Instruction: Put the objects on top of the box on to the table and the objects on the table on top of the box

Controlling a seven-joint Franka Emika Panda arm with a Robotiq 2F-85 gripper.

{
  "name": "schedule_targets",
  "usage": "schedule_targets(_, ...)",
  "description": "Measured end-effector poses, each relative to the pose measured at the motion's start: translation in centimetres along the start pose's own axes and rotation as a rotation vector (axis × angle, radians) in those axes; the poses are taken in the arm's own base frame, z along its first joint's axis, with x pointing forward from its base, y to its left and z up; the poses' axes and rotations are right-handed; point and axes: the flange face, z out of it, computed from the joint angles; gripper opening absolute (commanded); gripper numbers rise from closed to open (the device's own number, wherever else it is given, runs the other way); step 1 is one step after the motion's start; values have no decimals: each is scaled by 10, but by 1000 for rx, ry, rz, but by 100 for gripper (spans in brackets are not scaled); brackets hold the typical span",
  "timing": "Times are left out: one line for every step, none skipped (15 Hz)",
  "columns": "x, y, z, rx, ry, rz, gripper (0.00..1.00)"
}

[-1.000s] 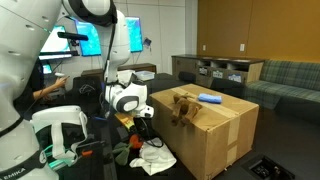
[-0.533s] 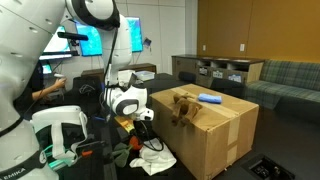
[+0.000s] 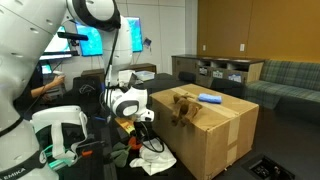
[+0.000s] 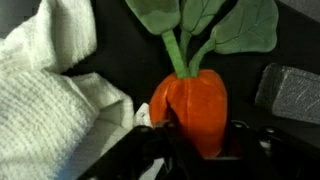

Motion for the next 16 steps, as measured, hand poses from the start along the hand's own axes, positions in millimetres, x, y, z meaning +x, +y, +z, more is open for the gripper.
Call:
schedule_targets(0,0,0,0,2,-1,2)
schedule_targets(1,0,-1,-1,3,-1,3)
schedule_targets(1,0,-2,-2,5,-2,5)
schedule_targets(1,0,-3,-3,6,-3,3)
schedule_targets(1,-1,-5,-5,8,-4,4)
schedule_targets(1,-1,-7,-8,11,-7,4)
schedule_targets(1,-2,-10,-13,15,-11,4)
schedule_targets(1,-3,-14,-20,20,-18,4)
schedule_targets(1,-5,-19,-30,25,-26,4)
schedule_targets(0,-8,-25,-40,30,-35,4)
schedule_targets(-1,-11,-32,-51,32,-44,4)
schedule_targets(-3,-15,-40,-63,32,-53,4)
schedule_targets(-6,-19,-48,-75,29,-61,4)
schedule_targets(-8,-23,-57,-88,25,-66,4)
schedule_targets(-11,-27,-67,-103,20,-69,4)
schedule_targets(-14,-32,-77,-119,12,-70,4)
